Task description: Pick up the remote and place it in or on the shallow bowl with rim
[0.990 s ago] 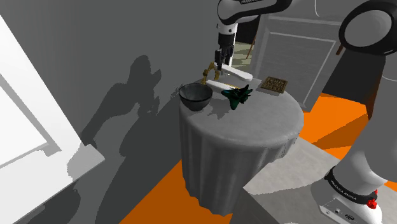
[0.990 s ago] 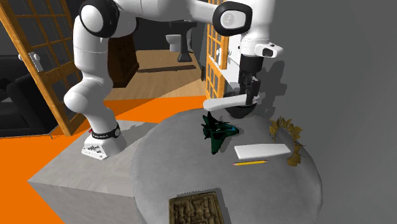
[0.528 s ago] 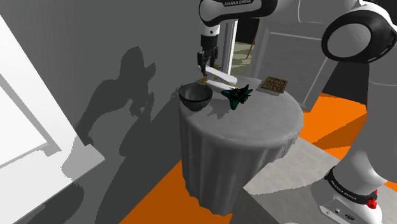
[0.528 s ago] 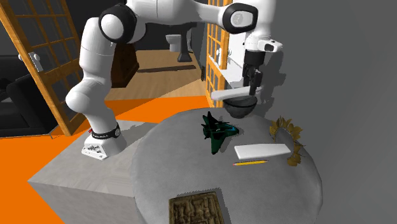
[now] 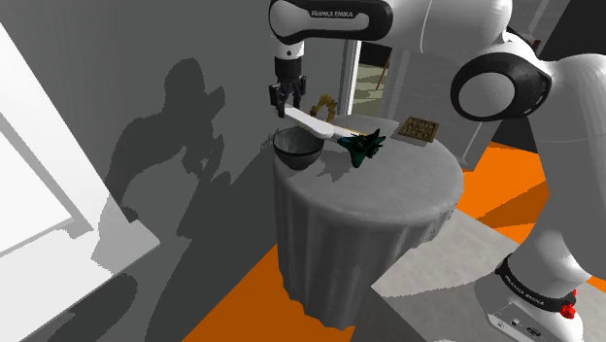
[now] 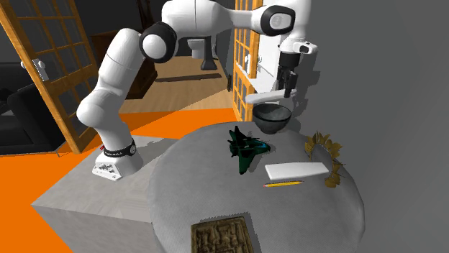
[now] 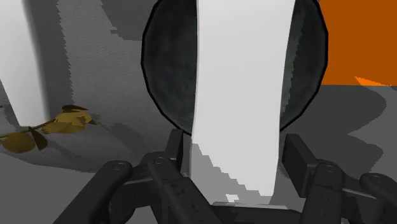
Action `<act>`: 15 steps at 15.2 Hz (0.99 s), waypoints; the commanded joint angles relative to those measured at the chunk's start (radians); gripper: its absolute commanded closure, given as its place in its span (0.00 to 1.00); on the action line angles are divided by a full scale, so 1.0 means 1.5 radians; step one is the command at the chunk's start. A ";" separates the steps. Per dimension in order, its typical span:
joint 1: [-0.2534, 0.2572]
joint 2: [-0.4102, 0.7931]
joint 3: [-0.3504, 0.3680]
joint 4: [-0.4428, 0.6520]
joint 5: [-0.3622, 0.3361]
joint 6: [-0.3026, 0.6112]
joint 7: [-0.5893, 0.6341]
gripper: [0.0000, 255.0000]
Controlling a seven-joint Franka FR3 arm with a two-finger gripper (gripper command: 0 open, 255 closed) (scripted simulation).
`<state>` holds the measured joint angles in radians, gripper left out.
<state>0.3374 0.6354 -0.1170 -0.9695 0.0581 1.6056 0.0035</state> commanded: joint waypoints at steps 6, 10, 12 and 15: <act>0.008 -0.007 0.001 -0.068 -0.001 0.062 0.006 1.00; 0.010 -0.011 0.001 -0.111 -0.001 0.101 0.006 1.00; 0.011 -0.012 0.001 -0.130 -0.001 0.119 0.005 1.00; 0.011 -0.012 0.001 -0.141 -0.001 0.130 0.005 1.00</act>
<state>0.3533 0.6154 -0.1157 -1.1729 0.0566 1.7973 0.0104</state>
